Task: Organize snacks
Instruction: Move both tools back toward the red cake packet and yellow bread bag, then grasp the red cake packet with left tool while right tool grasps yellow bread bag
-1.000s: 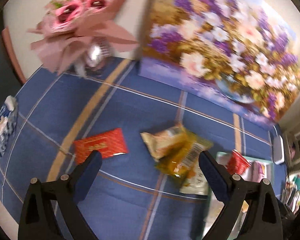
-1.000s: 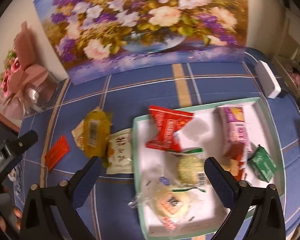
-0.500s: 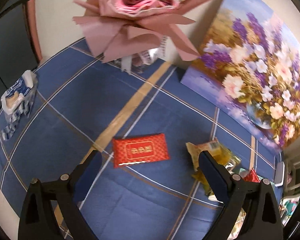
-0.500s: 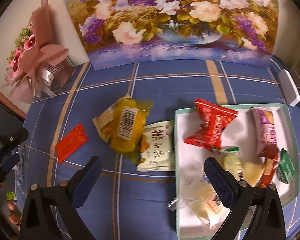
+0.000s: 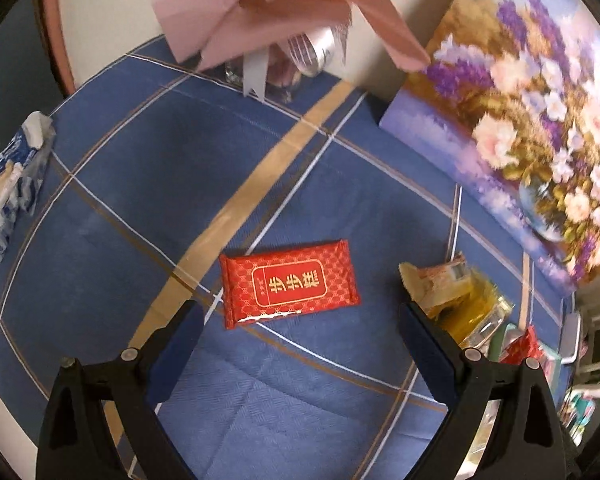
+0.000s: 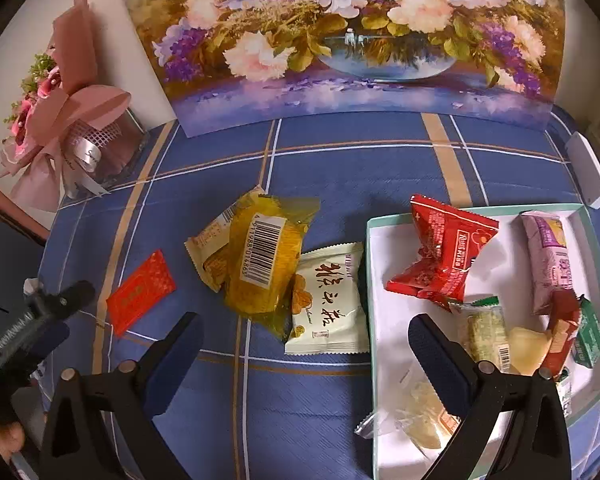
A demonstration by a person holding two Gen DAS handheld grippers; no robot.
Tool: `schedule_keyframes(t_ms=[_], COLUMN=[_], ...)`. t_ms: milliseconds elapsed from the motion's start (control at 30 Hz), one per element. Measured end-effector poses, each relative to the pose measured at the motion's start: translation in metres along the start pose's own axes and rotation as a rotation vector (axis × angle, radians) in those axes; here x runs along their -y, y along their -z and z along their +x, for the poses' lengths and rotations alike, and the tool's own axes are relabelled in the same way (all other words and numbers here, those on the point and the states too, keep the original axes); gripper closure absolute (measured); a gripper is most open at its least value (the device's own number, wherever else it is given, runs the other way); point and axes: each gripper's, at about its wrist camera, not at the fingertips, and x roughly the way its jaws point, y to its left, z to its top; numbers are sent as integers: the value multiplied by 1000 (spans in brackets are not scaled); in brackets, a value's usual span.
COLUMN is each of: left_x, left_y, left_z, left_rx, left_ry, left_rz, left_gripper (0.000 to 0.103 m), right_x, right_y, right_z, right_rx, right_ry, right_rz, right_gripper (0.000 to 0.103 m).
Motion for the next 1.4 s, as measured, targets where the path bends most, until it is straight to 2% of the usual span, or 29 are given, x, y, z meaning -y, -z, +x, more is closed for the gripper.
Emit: schedule_keyframes(t_ms=[167,500,633,767,1033,1200,1400], left_x=[-2,-5,-1,2,5,3,-11], left_y=[0,3,2,6,4,-10,-27], left_z=[13,43,51,64,86,94,98], left_rx=[-28,-104,-113,-124,-139,-107,-60], left_ry=[-27,-24,-38,-58,-92,-121,-105], left_rz=[25,56,109,207,300,294,190], left_gripper=[6,6,6,6,6,6,6], right_x=[-5,-9,-12,-13,-18,-21,-28], right_y=[-2,-5,-8,-10,-14,-16,-22], right_z=[7,26,34,46,62,69,79], right_rx=[-8,-25,-26,-35,-39,-34,-17], right_ry=[-1,3,-2,3,15,10,-7], right_rz=[-8,5,8,15,-8,-22,-36], right_gripper=[0,0,0,0,0,0,0])
